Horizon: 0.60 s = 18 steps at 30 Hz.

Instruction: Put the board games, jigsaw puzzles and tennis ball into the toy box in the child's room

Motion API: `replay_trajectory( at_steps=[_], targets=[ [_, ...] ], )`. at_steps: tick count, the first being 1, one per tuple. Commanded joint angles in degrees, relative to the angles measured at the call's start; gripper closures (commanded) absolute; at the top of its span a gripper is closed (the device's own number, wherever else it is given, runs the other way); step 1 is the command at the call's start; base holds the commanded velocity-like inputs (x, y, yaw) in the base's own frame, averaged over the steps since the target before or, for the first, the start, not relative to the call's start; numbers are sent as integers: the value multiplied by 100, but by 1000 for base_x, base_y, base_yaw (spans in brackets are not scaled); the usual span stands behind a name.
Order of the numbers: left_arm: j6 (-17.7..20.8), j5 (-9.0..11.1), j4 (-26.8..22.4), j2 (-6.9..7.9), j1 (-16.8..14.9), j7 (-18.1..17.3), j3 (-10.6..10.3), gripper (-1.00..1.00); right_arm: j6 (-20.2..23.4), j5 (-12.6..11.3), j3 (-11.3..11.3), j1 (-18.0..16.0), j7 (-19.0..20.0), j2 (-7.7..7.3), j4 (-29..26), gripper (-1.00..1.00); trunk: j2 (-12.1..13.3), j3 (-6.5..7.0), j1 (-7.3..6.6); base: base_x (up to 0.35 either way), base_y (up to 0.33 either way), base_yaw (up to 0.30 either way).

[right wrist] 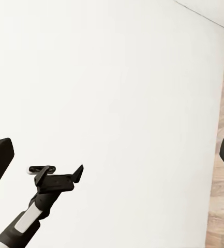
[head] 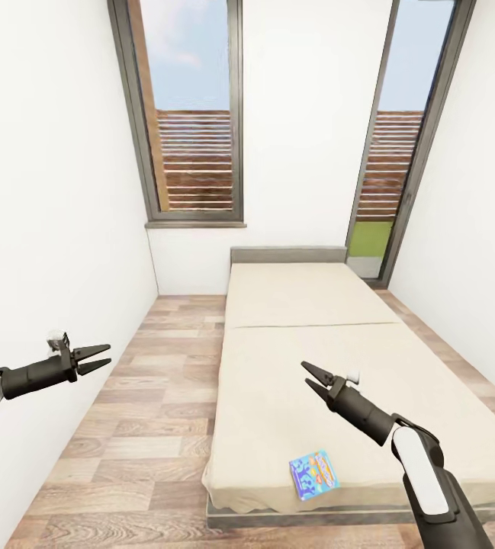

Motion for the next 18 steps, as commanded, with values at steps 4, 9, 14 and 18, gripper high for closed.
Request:
replay_trajectory(
  at_steps=[4,9,14,18],
  targets=[
    [60,5,0,1,-4,-16,3,-100,37,-47,-6,-5,9,1,4,-100,-166,-78,88,-3,0,0],
    [66,5,1,-3,-4,-13,5,-100,35,-72,-6,-5,13,1,1,-100,-366,-168,198,-1,0,0],
    [68,5,1,-20,-4,-9,5,-100,3,-322,-50,-2,44,-7,-10,-100,-567,-258,308,0,0,0],
    [68,5,1,-24,-4,-10,7,-100,9,-568,-114,1,-14,-3,25,-100,-727,-330,396,0,0,0]
  ],
)
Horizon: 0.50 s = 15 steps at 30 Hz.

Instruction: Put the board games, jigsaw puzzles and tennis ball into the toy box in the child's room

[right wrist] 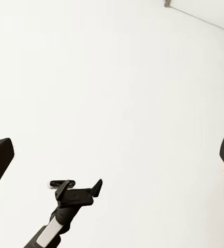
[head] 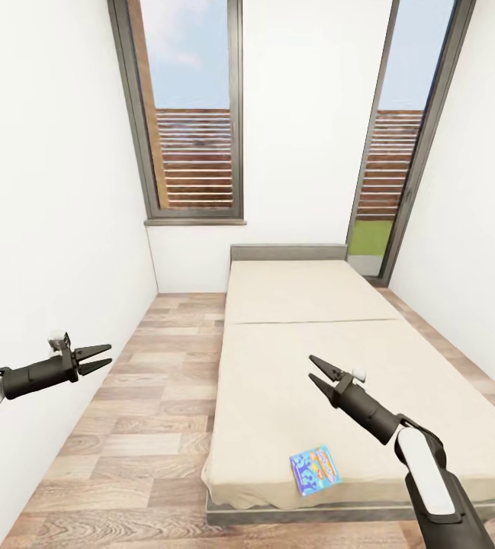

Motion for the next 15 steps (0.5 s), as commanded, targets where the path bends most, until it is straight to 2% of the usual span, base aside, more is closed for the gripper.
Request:
replay_trajectory(
  at_steps=[1,4,8,9,15],
  targets=[
    [60,8,0,0,-4,-19,4,-100,48,-71,-26,-6,-45,-17,19,-100,-45,-24,22,0,0,0],
    [60,8,0,-1,-4,-21,2,-100,56,-146,-43,-5,-107,-57,33,-100,-165,-78,88,0,0,0],
    [66,12,0,-1,-4,-30,0,-100,70,-235,-242,-2,-166,-95,155,-100,-326,-150,176,0,0,0],
    [67,12,0,-1,-4,-34,0,-100,75,-252,-363,0,-173,-100,293,-100,-366,-168,198,0,0,0],
    [69,15,-1,-1,-4,-45,0,-100,66,-265,-666,38,-156,-107,1060,-100,-606,-276,330,0,0,0]
  ],
)
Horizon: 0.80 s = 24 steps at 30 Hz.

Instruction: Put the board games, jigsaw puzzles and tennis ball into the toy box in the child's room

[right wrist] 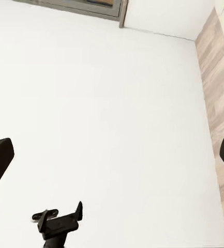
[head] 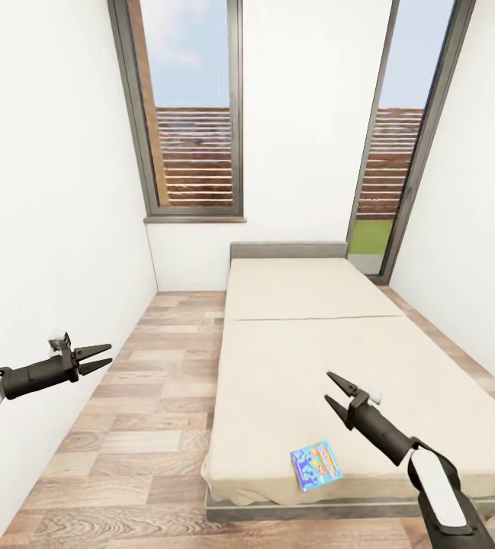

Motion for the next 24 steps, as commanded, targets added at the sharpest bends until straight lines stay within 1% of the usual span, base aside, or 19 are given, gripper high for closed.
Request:
replay_trajectory(
  at_steps=[1,2,4,7,8,9,10,13,15,16,17,19,20,21,24],
  targets=[
    [60,6,0,0,-4,-17,4,-100,40,-17,-34,-2,13,-1,95,-100,-45,-24,22,0,0,0],
    [60,8,1,0,-4,-20,4,-100,40,-12,-70,2,21,-4,256,-100,-85,-42,44,0,0,0],
    [61,10,1,0,-4,-23,4,-100,43,-9,-97,21,33,-9,406,-100,-165,-78,88,0,0,0],
    [66,11,1,0,-4,-27,4,-100,39,-11,-163,137,57,-69,712,-100,-285,-132,154,0,0,0],
    [67,11,1,0,-4,-29,4,-100,30,-11,-193,221,64,-135,878,-100,-326,-150,176,0,0,0],
    [68,11,0,0,-4,-31,4,-100,23,-7,-205,258,66,-172,970,-100,-366,-168,198,0,0,0],
    [68,12,-1,0,-4,-33,3,-100,12,-3,-223,310,68,-240,1184,-100,-406,-185,220,0,0,0],
    [69,14,0,0,-4,-35,3,-100,-3,5,-250,356,71,-331,1603,-100,-526,-239,286,0,0,0],
    [69,18,-1,0,-4,-37,-1,-100,-54,11,-274,384,77,-457,2216,-100,-606,-275,330,0,0,0],
    [69,19,0,-1,-4,-37,-2,-100,-168,12,-278,392,79,-523,2478,-100,-646,-293,352,0,0,0],
    [69,19,-1,-3,-4,-37,-3,-100,-256,15,-279,394,79,-555,2593,-100,-687,-311,374,0,0,0],
    [71,20,-3,-6,-4,-41,-4,-100,-709,21,-273,400,104,-658,2943,-100,-767,-347,417,0,0,0],
    [73,20,-4,-7,-4,-42,-5,-100,-819,22,-271,401,120,-674,3011,-100,-807,-365,439,0,0,0],
    [71,20,-4,-7,-4,-44,-5,-100,-1016,26,-265,402,167,-697,3138,-100,-847,-383,461,0,0,0],
    [70,21,-3,-8,-4,-47,-5,-100,-1267,40,-254,403,249,-731,3402,-100,-967,-437,527,0,0,0]
  ],
)
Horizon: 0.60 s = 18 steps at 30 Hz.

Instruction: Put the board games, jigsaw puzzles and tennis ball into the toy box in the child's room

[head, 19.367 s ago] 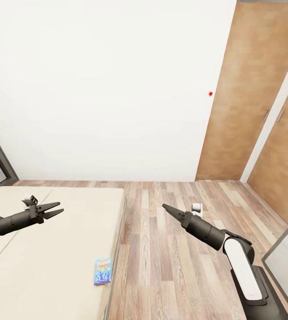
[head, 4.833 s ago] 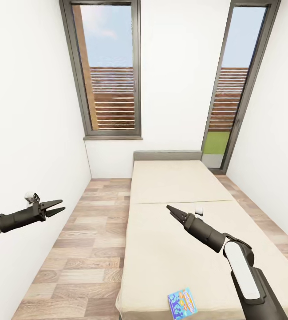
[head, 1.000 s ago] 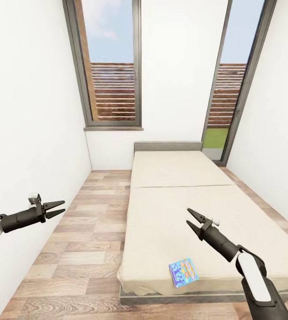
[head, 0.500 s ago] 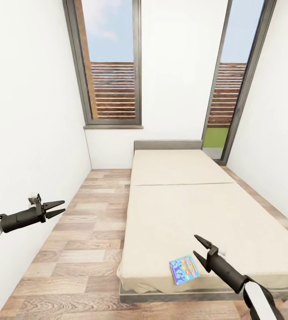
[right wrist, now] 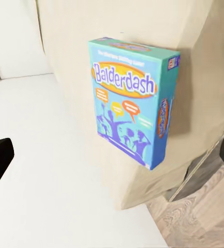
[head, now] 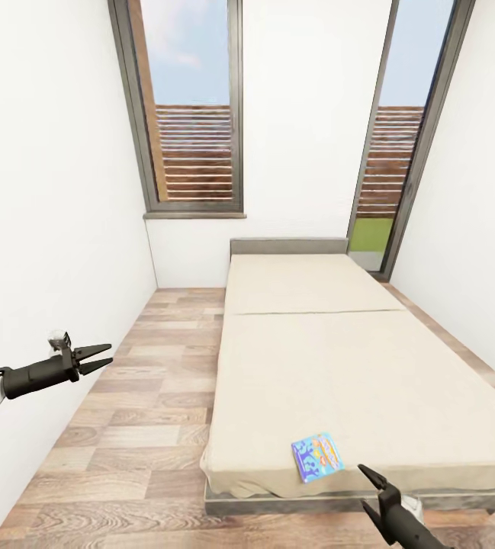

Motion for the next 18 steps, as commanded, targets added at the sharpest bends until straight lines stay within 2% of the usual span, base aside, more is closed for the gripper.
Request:
replay_trajectory(
  at_steps=[1,6,18],
  targets=[
    [60,5,-1,2,-4,-18,3,-100,1,-22,-18,-5,16,-10,77,-100,-44,-24,22,0,0,0],
    [60,5,-3,0,-4,-23,-1,-100,-215,-8,-19,-4,50,-73,403,-100,-245,-114,132,0,0,0],
    [59,5,-4,-59,-4,-17,-6,-100,-404,-45,-63,-7,66,-80,485,-100,-726,-329,395,0,0,0]
  ],
)
